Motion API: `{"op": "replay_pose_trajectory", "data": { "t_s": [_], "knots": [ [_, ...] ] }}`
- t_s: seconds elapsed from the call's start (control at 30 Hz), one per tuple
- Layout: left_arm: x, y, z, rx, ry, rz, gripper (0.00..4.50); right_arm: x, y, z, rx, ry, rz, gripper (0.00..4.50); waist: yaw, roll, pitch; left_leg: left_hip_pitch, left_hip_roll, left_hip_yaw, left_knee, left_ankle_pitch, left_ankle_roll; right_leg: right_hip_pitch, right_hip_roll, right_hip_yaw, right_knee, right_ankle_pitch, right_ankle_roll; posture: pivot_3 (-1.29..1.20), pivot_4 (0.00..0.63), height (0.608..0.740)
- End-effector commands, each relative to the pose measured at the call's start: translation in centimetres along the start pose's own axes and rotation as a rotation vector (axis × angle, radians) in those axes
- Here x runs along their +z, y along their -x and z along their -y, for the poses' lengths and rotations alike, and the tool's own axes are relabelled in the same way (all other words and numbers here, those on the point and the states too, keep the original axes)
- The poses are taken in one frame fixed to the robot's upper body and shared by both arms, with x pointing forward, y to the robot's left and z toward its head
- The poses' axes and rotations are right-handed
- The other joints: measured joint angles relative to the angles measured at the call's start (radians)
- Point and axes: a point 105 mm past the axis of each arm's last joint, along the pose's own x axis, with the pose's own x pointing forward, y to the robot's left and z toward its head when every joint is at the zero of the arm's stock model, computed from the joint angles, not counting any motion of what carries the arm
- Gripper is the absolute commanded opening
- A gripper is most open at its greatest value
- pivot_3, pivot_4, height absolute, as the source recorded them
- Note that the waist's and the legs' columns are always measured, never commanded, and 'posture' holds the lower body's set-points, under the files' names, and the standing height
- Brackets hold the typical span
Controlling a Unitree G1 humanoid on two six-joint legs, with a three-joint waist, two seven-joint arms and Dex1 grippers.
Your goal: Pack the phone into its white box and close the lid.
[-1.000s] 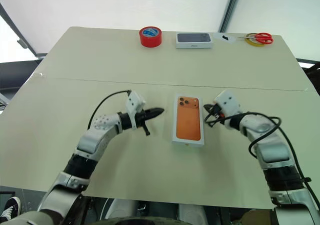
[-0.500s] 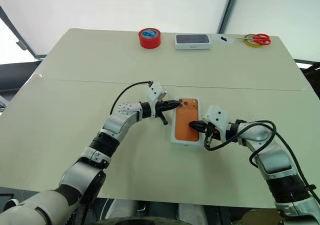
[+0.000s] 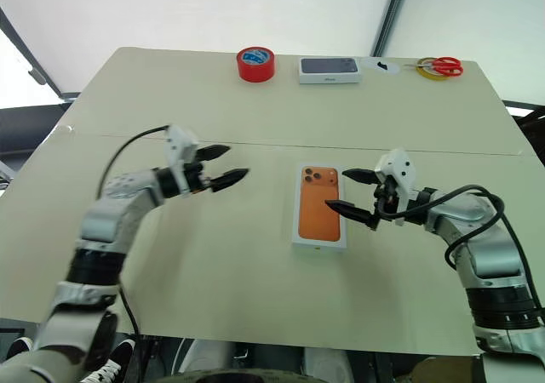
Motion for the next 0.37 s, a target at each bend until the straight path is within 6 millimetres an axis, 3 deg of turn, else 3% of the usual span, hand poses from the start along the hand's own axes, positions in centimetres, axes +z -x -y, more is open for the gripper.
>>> {"op": "replay_pose_trajectory", "data": {
  "t_s": [0.03,0.2,0.37],
  "knots": [
    [1.1,3.2,-0.2,0.025,-0.048,0.006,4.48,0.7,2.2,2.2,-0.059,0.095,-0.008,4.50,0.000,0.000,0.000,0.000,0.000,0.000,0.000,0.000,0.000,0.000,0.000,0.000,0.000,0.000,0.000,0.00,0.150,0.740],
    [-1.9,8.7,-0.6,0.136,-0.026,-0.096,4.48,-1.0,4.5,3.3,-0.070,0.147,-0.081,4.50,-0.005,0.001,0.000,0.001,0.000,0.000,-0.001,0.000,0.000,0.000,-0.001,0.000,-0.001,0.000,0.000,0.00,0.150,0.740],
    [-2.9,11.5,-0.4,0.204,0.027,-0.105,4.48,-1.8,5.1,3.7,-0.064,0.156,-0.107,4.50,-0.005,0.001,0.001,0.001,0.000,0.000,-0.002,0.000,0.000,0.000,-0.002,0.000,-0.001,0.000,-0.001,0.00,0.150,0.740]
  ]
}}
